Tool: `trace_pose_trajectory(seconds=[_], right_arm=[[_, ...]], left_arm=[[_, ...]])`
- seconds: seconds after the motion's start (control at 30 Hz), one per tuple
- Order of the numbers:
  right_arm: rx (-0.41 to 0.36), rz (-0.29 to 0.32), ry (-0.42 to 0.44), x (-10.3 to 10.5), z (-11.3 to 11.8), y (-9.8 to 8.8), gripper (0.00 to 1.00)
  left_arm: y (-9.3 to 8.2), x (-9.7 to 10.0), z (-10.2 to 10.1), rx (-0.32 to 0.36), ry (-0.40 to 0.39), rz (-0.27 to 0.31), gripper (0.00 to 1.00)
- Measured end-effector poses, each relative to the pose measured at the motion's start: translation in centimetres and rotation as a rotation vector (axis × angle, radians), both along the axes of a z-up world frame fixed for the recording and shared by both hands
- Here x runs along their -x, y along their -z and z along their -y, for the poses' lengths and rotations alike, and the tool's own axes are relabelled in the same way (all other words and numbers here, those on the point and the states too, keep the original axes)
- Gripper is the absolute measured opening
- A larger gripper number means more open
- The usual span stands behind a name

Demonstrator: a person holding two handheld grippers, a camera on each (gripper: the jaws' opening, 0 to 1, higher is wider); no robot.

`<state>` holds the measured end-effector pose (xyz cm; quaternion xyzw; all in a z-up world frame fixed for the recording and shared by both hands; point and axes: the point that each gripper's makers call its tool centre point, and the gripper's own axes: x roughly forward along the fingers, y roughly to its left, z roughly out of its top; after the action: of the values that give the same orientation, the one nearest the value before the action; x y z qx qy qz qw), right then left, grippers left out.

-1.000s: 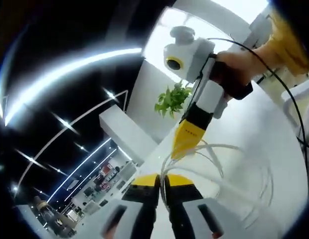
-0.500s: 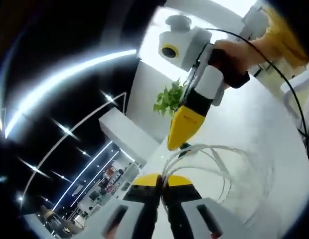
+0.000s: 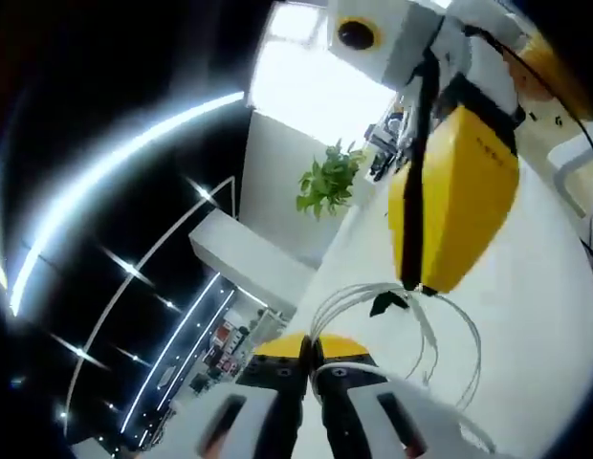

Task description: Peel open the Velcro strap on the desktop, arrange the wired earphones neatly onto it, and close the Velcro strap to secure them.

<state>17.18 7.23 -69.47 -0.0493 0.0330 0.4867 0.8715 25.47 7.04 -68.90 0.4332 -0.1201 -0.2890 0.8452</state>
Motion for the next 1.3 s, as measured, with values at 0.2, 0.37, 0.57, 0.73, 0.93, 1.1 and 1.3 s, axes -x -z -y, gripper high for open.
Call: trace_pose_trajectory(seconds=[0.2,0.37,0.57,0.73,0.93,1.1,1.3], right_arm=[[-0.039,0.019,-0.002,0.0,-0.2,0.0,0.1],[-0.062,-0.002,-0.008,-0.3,-0.6,0.6,0.12],[-0.077,-0.023,-0.03,0.0,-1.4,1.4,0.12],[-0.034,0.064,-0.039,-0.1,-2.6,2.7,0.16],[0.021,0.136,-0.095,-0.1,-5.0,4.3,0.16],[-0.025,0.013,-0.193,1.9,-6.0,5.6,0.15],[-0.12,0.025,-0.232,4.4,-5.6,3.8,0.1]], left_arm=[[-0.4,-0.9,2.1,0.046,0.047,-0.08,0.06],[-0.1,-1.5,2.8,0.073,0.047,-0.115,0.06],[-0.1,-1.9,3.1,0.098,0.045,-0.133,0.06],[-0.3,-1.8,3.1,0.127,0.059,-0.151,0.06],[-0.5,-1.4,3.4,0.149,0.089,-0.183,0.06],[-1.1,-2.1,2.6,0.156,0.07,-0.166,0.06],[-1.2,-2.8,2.0,0.166,0.045,-0.162,0.06]])
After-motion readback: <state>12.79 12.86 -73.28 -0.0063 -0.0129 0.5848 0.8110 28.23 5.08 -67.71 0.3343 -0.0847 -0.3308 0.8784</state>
